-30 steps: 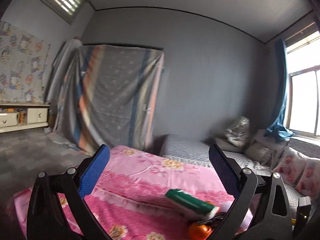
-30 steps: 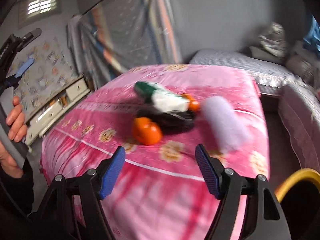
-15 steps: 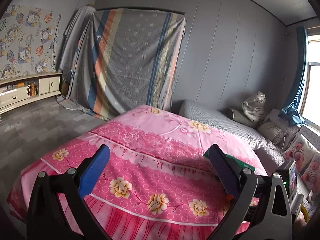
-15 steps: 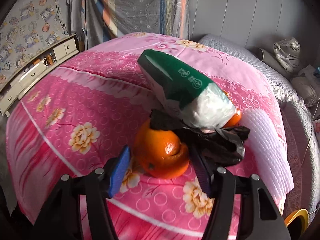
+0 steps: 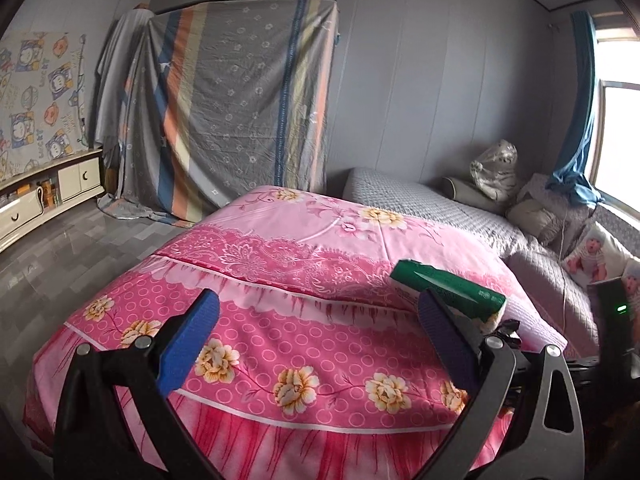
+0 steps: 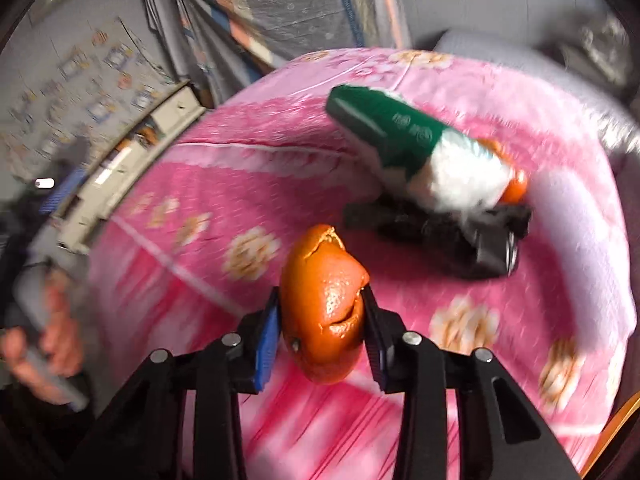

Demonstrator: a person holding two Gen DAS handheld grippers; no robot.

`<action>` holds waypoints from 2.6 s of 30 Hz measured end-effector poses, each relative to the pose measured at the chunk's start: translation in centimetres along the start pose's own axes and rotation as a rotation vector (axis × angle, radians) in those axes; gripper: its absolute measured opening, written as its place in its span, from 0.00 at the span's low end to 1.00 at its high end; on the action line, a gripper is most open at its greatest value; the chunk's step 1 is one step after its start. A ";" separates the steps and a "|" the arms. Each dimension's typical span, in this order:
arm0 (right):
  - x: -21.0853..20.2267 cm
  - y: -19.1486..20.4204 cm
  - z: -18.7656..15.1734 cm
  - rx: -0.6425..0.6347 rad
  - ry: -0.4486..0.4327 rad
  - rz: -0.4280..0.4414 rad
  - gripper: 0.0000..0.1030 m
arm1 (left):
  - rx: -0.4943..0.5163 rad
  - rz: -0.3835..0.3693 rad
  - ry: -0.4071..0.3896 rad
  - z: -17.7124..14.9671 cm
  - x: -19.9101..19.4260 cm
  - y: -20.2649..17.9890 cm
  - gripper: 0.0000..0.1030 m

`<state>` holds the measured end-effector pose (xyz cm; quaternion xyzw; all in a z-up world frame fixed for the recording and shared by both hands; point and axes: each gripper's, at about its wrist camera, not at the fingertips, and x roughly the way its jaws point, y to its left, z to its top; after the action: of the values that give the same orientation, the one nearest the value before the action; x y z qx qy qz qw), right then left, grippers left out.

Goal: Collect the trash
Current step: 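Grasp the white mesh foam sleeve with the left tool while the right holds the peel, then carry the orange peel and the mesh sleeve over the yellow bin with both tools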

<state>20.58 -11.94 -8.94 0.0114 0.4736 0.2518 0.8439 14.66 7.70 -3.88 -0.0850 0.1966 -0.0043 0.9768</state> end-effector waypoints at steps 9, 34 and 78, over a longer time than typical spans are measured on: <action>-9.9 -3.1 -5.8 0.131 -0.141 0.132 0.34 | 0.135 -0.104 -0.005 -0.2 -0.2 -4.9 0.92; -20.7 -14.4 -16.6 0.435 -0.463 0.035 0.35 | 0.423 -0.413 0.453 -5.3 13.1 -31.3 0.92; -19.0 -10.1 -13.4 0.367 -0.416 0.070 0.35 | 0.323 -0.509 0.118 1.4 -1.6 -20.8 0.14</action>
<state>5.96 -32.00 -3.84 0.2321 0.3271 0.1831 0.8976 14.27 -12.53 1.47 0.0251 0.2222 -0.2848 0.9321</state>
